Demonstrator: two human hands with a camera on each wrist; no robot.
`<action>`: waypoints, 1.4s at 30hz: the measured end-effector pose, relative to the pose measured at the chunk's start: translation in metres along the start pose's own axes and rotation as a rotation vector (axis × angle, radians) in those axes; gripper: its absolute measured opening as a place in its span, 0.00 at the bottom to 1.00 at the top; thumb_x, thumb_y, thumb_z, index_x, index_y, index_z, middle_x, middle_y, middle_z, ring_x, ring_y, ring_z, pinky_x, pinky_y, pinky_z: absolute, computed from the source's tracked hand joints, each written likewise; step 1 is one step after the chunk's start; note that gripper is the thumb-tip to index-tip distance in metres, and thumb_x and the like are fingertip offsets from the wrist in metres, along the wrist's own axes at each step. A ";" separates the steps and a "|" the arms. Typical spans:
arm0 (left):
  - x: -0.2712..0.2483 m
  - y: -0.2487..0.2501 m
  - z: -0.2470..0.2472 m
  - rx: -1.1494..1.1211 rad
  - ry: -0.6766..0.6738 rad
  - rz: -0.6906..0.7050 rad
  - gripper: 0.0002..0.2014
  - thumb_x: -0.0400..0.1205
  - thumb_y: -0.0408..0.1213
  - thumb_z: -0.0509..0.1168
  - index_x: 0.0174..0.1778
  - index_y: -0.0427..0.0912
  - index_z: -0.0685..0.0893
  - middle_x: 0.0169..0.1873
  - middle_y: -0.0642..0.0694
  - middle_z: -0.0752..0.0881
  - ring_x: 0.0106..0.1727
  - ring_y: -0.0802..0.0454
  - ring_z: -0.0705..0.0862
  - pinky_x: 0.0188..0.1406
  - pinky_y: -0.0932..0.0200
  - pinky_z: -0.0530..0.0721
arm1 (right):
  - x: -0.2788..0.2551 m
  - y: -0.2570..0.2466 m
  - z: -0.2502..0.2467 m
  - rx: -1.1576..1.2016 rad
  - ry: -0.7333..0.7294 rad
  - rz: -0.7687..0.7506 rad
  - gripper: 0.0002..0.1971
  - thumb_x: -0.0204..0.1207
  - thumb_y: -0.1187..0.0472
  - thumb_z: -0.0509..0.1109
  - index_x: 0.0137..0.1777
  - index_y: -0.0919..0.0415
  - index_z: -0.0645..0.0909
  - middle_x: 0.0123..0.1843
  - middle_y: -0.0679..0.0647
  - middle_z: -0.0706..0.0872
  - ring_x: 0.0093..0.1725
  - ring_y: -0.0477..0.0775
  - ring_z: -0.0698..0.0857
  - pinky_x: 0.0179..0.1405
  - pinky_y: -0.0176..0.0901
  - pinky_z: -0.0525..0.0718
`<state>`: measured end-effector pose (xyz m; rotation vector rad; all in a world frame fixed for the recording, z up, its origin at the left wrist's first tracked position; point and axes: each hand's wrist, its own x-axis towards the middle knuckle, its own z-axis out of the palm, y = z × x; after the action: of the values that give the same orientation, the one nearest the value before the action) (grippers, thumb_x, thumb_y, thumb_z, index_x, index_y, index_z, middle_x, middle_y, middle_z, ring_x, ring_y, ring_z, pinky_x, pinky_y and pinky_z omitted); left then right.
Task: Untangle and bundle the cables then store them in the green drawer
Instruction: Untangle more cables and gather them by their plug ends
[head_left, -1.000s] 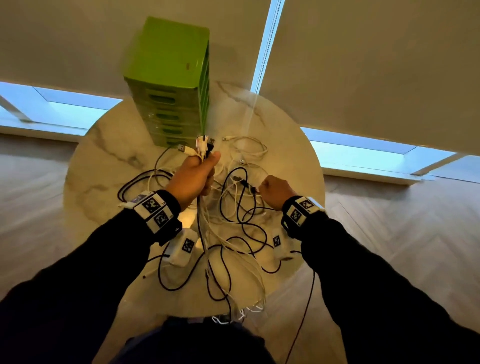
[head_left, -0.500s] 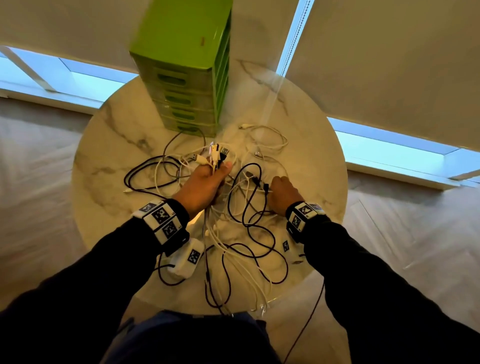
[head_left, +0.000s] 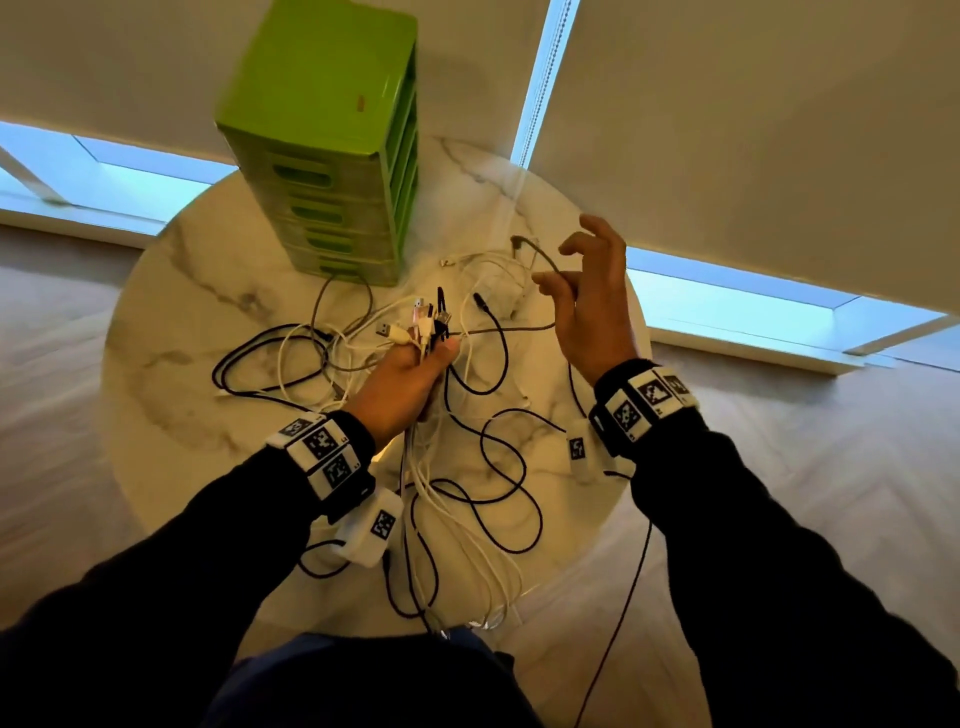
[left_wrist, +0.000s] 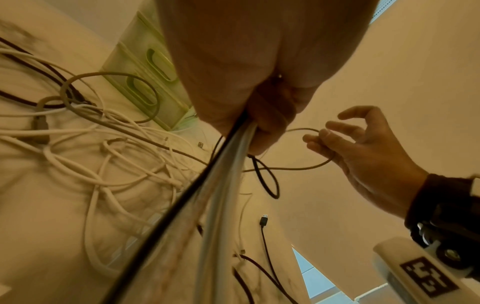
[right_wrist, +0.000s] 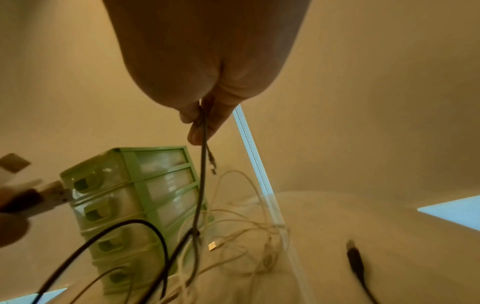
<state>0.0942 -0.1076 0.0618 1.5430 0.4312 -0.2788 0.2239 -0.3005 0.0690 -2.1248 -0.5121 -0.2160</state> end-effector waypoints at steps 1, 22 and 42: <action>-0.001 -0.001 0.001 0.005 0.001 0.007 0.24 0.90 0.50 0.60 0.25 0.56 0.82 0.22 0.50 0.71 0.22 0.56 0.69 0.26 0.58 0.70 | -0.007 0.000 0.004 0.052 0.041 0.059 0.16 0.82 0.68 0.68 0.63 0.53 0.69 0.75 0.50 0.67 0.55 0.62 0.89 0.54 0.48 0.88; -0.041 -0.030 -0.029 -0.436 -0.068 -0.090 0.11 0.78 0.40 0.72 0.42 0.53 0.73 0.30 0.54 0.63 0.26 0.59 0.63 0.31 0.58 0.58 | -0.114 -0.093 0.039 0.241 -0.310 0.305 0.06 0.89 0.60 0.61 0.55 0.60 0.78 0.38 0.47 0.83 0.33 0.45 0.79 0.36 0.39 0.79; -0.069 0.006 -0.068 -0.241 0.100 0.241 0.23 0.93 0.52 0.45 0.38 0.42 0.72 0.32 0.42 0.74 0.36 0.51 0.86 0.45 0.52 0.92 | -0.150 -0.094 0.085 -0.162 -0.601 0.131 0.16 0.90 0.44 0.49 0.45 0.43 0.74 0.38 0.39 0.81 0.43 0.41 0.80 0.63 0.58 0.71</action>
<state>0.0289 -0.0459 0.0991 1.3597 0.3392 0.0371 0.0451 -0.2257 0.0395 -2.3626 -0.7113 0.4868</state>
